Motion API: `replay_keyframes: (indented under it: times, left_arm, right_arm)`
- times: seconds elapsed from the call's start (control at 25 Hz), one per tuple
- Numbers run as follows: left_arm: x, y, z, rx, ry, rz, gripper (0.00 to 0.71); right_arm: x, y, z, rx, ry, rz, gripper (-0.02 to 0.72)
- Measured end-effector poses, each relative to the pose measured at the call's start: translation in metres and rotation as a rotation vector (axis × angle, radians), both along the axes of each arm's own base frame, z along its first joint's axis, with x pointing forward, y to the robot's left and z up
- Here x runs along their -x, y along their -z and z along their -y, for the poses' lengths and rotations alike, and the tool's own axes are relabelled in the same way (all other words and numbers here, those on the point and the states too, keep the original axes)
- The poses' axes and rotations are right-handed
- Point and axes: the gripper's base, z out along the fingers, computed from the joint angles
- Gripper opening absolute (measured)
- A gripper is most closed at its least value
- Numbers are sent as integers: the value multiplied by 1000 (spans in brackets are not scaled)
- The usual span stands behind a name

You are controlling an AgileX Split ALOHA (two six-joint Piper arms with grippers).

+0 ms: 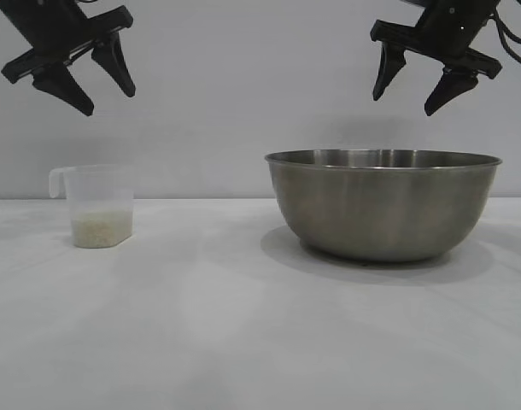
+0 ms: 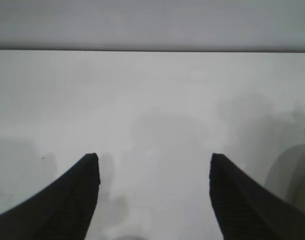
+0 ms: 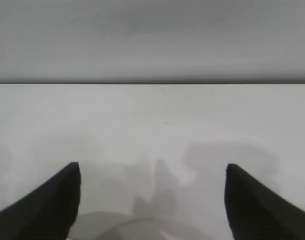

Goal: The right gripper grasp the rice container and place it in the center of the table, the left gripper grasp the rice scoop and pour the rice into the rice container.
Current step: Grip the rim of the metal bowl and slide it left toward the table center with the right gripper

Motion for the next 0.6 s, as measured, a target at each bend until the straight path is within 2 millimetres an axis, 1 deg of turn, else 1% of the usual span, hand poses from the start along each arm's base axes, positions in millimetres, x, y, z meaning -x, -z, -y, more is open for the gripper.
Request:
replay_keyframes:
  times: [0.12, 0.28, 0.36, 0.48, 0.6]
  left_arm:
    - [0, 0, 0, 0, 0, 0, 399]
    - [0, 0, 0, 0, 0, 0, 399]
    - [0, 0, 0, 0, 0, 0, 399]
    - [0, 0, 0, 0, 0, 0, 399]
    - [0, 0, 0, 0, 0, 0, 399]
  right_arm:
    - [4, -8, 2, 31, -13, -5, 498]
    - [14, -45, 6, 67, -23, -4, 498]
    - [22, -58, 10, 77, -19, -61, 498]
    - [29, -60, 15, 82, 0, -148, 498]
    - [31, -59, 16, 70, 16, -175, 498]
